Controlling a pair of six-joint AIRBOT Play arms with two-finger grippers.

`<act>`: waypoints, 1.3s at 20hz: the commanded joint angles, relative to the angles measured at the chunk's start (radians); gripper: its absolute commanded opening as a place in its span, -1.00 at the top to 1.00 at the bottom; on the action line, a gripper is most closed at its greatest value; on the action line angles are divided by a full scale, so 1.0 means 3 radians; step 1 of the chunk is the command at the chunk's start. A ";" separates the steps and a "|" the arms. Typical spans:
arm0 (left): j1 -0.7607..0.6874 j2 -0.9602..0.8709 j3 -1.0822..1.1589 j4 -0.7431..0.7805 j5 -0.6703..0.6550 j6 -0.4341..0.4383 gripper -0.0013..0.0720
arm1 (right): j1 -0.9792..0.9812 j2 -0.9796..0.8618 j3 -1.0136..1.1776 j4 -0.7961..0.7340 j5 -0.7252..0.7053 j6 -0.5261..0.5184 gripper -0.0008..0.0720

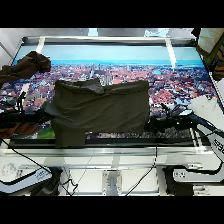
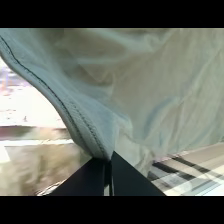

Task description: Fold the shirts.

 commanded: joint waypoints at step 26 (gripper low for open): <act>0.0017 0.0662 0.4192 -0.2664 -0.0076 -0.0898 0.94 | -0.0900 0.2490 0.3498 -0.0463 0.0033 0.0373 0.92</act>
